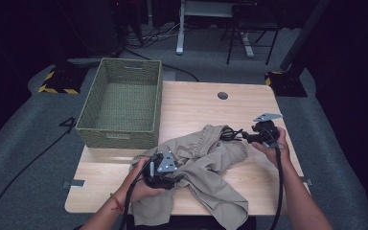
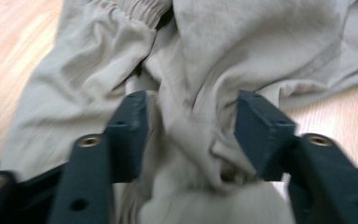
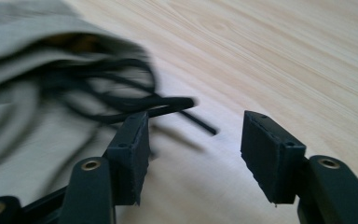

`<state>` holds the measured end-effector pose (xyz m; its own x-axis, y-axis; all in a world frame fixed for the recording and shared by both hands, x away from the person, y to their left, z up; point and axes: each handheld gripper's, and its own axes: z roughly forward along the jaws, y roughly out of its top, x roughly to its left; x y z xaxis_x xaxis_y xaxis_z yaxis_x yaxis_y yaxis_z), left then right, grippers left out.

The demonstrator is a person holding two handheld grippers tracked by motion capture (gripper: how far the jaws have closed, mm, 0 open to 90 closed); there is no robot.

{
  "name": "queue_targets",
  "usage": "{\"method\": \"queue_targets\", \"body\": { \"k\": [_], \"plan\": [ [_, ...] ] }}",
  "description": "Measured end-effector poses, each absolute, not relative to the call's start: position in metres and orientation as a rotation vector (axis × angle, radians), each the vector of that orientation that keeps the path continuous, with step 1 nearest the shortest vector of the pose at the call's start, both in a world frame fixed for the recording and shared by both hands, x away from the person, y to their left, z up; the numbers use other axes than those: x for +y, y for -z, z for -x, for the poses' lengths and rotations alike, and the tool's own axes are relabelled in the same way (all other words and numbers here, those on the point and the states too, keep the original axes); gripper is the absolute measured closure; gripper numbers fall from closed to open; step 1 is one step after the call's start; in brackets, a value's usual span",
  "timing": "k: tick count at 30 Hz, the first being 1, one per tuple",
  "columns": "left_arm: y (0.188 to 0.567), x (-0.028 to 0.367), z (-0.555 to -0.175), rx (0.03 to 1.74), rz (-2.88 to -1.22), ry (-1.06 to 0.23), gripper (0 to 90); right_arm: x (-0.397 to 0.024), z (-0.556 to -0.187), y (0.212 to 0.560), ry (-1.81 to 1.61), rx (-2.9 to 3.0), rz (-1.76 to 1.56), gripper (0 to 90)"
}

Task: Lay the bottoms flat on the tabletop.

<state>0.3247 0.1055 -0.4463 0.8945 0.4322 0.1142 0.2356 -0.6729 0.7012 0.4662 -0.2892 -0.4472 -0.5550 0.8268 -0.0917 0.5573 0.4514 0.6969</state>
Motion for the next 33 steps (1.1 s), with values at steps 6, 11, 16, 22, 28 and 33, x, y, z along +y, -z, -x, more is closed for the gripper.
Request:
{"method": "queue_targets", "body": {
  "k": [6,11,16,22,28,33],
  "plan": [
    [0.445,0.129,-0.319,0.559,-2.336,-0.4,38.3,-0.283,-0.424,0.446,-0.985,2.385,-0.999,36.1],
    [0.465,0.146,-0.331,0.65,-2.381,-0.382,40.1,-0.277,-0.426,0.465,-0.991,2.442,-1.019,31.8],
    [0.481,0.146,-0.34,0.674,-2.361,-0.305,43.7,-0.278,-0.44,0.478,-0.981,2.53,-1.076,55.1],
    [0.491,0.145,-0.338,0.681,-2.358,-0.271,45.0,-0.27,-0.443,0.482,-0.967,2.559,-1.026,79.9],
    [0.487,0.141,-0.333,0.645,-2.362,-0.252,56.3,-0.28,-0.452,0.481,-0.838,2.477,-1.075,89.9],
    [0.489,0.122,-0.325,0.581,-2.378,-0.195,59.9,-0.293,-0.457,0.481,-0.908,2.398,-1.174,71.2]
  ]
}}
